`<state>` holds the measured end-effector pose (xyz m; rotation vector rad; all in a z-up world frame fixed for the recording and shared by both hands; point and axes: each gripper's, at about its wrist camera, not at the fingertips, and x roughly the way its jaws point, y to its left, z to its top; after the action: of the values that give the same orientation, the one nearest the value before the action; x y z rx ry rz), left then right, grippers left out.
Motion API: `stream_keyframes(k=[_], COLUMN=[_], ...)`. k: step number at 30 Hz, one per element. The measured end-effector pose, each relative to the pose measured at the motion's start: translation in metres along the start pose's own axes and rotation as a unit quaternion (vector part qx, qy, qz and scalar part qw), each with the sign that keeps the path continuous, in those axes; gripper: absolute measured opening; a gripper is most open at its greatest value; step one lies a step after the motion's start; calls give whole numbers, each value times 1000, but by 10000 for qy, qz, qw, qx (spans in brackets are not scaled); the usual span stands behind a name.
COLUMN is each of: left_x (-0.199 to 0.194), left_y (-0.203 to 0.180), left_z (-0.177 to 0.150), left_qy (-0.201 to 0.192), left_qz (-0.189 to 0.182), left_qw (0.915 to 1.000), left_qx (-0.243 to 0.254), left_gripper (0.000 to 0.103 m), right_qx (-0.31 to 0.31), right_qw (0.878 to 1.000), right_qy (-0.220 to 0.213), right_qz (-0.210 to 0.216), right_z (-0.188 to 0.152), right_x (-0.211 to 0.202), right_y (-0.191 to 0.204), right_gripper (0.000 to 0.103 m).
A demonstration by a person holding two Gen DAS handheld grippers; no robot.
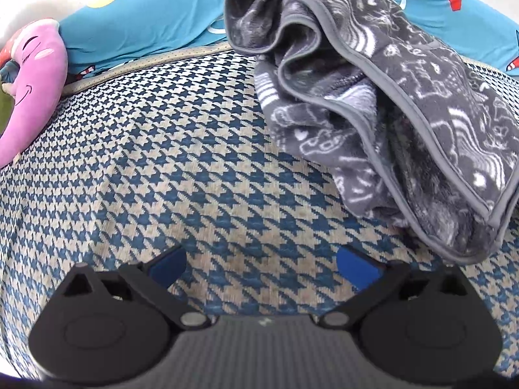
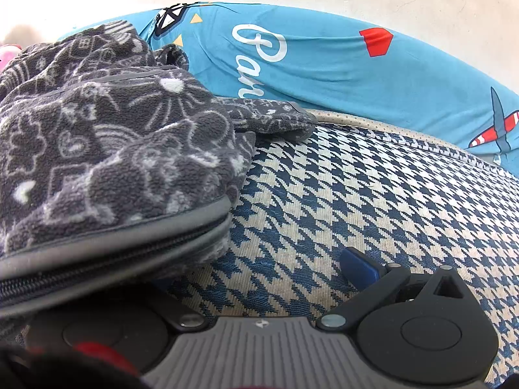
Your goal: Fold clothes
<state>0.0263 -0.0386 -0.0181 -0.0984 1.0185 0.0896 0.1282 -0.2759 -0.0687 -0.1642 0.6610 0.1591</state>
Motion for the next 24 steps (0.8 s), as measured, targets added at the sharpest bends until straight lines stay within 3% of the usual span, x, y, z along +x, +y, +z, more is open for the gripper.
stream_keyframes(k=[8, 19, 24], left_x=[6, 10, 1], left_y=[7, 9, 5], left_z=[1, 2, -7], left_qy=[-1, -69, -97], left_qz=[39, 81, 74], left_qw=[10000, 9999, 9999], left_qx=[-10, 49, 119], left_gripper=[103, 103, 103], right_qx=[291, 807, 879], right_qw=[9982, 9806, 9803], right_qy=[431, 1695, 1692], right_qz=[-293, -558, -516], right_z=[0, -10, -17], right_x=[-12, -49, -81], right_y=[7, 16, 19], right_gripper=[103, 103, 103])
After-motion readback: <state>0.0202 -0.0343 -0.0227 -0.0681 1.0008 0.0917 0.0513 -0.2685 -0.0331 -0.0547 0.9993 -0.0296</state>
